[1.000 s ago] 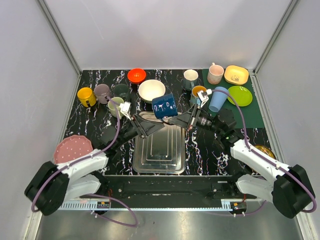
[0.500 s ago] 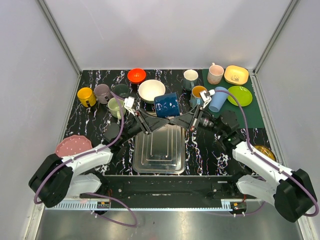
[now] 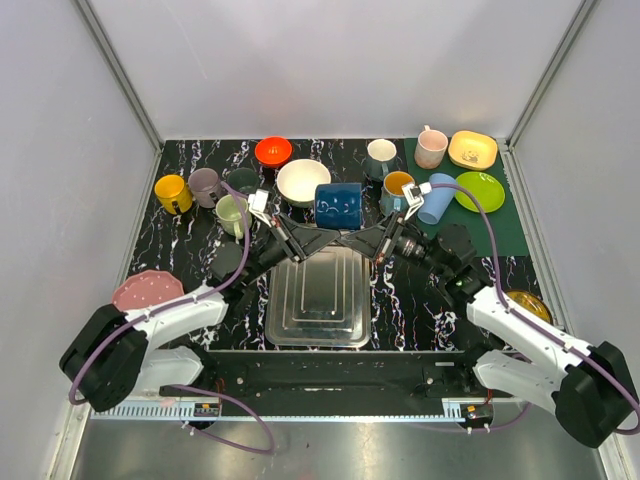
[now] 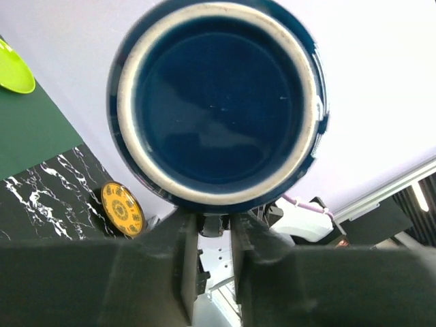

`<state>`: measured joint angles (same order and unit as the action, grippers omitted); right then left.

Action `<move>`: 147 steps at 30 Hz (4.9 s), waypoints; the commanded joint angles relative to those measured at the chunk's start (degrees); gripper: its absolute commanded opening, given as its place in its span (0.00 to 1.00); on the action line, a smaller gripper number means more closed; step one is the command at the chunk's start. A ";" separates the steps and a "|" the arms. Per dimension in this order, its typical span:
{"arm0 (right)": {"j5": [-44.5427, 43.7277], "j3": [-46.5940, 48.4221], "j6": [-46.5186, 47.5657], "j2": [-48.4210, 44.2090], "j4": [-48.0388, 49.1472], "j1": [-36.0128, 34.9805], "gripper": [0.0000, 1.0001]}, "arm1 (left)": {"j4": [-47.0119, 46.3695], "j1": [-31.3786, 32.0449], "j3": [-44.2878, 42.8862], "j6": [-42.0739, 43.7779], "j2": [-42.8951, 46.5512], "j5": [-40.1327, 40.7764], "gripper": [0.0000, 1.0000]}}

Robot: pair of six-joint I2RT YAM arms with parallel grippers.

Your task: Turn the mug right side up

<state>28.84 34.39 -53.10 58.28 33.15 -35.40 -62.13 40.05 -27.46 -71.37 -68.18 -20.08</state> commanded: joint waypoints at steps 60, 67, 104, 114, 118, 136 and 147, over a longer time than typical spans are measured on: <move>-35.25 8.32 25.50 -11.35 -60.83 -2.75 0.68 | 79.26 0.03 -30.01 42.55 -22.70 43.01 0.31; -48.74 14.90 26.64 -6.79 -66.62 -2.75 0.73 | 84.44 0.29 -31.25 42.28 -11.02 43.46 0.85; -45.89 54.46 38.34 52.90 -66.28 14.92 0.52 | 84.54 1.17 -12.26 37.36 22.48 27.99 0.99; -46.15 55.88 37.29 52.38 -66.72 15.18 0.00 | 83.40 1.17 -12.09 37.10 22.22 27.46 0.97; -45.54 52.63 36.40 43.79 -64.70 14.92 0.00 | 82.87 1.17 -12.35 37.10 22.13 28.60 0.97; -0.38 20.21 11.73 2.74 -26.60 13.69 0.00 | 34.31 1.17 1.87 19.36 22.85 13.79 0.99; 7.46 8.94 -5.08 -0.01 -1.77 13.69 0.00 | -16.09 4.32 4.27 2.82 -1.68 4.00 0.99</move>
<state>31.40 42.13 -51.88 61.14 12.01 -21.65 -57.82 42.09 -20.03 -63.20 -64.90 -10.35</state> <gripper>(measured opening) 0.266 0.984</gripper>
